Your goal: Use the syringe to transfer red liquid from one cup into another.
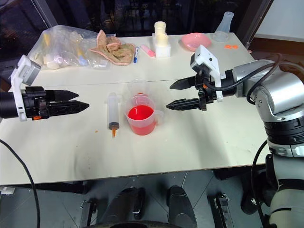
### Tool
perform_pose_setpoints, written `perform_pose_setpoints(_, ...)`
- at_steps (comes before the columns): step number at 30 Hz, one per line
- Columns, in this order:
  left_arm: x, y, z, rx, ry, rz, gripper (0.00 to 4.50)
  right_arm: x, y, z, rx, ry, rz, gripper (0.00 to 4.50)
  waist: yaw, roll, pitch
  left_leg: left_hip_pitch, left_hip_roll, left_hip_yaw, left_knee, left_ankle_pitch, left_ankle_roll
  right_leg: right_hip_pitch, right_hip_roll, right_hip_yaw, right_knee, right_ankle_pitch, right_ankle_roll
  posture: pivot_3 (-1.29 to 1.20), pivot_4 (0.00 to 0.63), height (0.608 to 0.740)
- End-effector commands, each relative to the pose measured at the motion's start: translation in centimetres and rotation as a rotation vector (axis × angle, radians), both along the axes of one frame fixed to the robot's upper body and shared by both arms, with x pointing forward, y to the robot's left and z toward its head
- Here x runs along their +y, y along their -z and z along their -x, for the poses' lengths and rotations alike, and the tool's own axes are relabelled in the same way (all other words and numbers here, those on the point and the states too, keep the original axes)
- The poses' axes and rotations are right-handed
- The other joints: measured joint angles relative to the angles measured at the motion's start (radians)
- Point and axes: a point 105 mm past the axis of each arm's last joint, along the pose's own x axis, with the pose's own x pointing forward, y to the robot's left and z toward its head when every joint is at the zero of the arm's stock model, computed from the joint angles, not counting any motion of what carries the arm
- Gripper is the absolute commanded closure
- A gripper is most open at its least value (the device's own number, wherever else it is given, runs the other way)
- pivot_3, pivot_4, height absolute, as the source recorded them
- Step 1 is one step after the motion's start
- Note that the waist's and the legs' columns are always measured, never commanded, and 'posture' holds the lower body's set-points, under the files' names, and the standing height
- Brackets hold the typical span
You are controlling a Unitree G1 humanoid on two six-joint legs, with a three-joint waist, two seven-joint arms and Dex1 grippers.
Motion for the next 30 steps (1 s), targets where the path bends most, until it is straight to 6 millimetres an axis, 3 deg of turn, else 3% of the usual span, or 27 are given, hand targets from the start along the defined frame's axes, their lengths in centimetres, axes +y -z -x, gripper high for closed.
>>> perform_pose_setpoints(1, -0.03, -1.34, 0.16, -0.066, 0.009, -0.015, 0.04, 0.13, -1.16, 0.18, -0.052, -0.009, -0.012, 0.56, 0.0, 0.0, 0.0, 0.0, 0.0, 0.0, 0.0, 0.0, 0.0, 0.0, 0.0, 0.0, 0.0, 0.0, 0.0, 0.0, 0.15, 0.74)
perform_pose_setpoints(30, -0.25, -1.7, 0.29, -0.081, 0.005, -0.04, 0.04, 0.05, -1.12, -0.45, -0.069, -0.005, -0.022, 0.56, 0.0, 0.0, 0.0, 0.0, 0.0, 0.0, 0.0, 0.0, 0.0, 0.0, 0.0, 0.0, 0.0, 0.0, 0.0, 0.0, 0.15, 0.74)
